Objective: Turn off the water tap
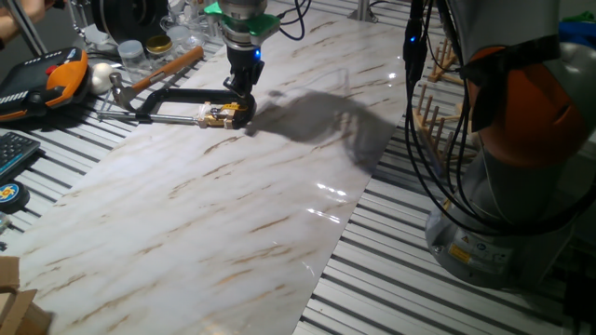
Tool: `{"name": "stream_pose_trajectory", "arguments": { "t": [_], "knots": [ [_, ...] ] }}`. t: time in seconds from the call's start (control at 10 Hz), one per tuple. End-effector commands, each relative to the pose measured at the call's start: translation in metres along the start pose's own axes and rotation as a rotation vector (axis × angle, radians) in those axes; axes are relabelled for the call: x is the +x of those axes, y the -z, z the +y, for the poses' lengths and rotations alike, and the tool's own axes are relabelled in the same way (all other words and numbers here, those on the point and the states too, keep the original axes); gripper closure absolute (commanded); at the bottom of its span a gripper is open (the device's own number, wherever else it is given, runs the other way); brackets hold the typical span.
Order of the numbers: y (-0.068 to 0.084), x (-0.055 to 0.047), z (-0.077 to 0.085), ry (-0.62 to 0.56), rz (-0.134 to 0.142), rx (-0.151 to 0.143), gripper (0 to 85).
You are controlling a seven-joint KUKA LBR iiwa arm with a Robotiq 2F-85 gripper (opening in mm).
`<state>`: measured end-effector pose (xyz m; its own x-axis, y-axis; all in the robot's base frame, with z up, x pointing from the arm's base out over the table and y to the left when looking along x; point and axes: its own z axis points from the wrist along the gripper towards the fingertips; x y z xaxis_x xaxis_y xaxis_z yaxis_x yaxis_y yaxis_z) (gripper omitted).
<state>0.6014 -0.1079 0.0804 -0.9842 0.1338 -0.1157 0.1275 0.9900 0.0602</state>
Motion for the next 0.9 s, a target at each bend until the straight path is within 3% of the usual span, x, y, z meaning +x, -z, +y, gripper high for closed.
{"name": "stream_pose_trajectory", "arguments": {
  "t": [0.0, 0.8],
  "knots": [
    [-0.0002, 0.0001, 0.0003, -0.001, 0.000, 0.000, 85.0],
    [0.0021, 0.0050, 0.0061, -0.014, 0.008, -0.005, 85.0]
  ]
}}
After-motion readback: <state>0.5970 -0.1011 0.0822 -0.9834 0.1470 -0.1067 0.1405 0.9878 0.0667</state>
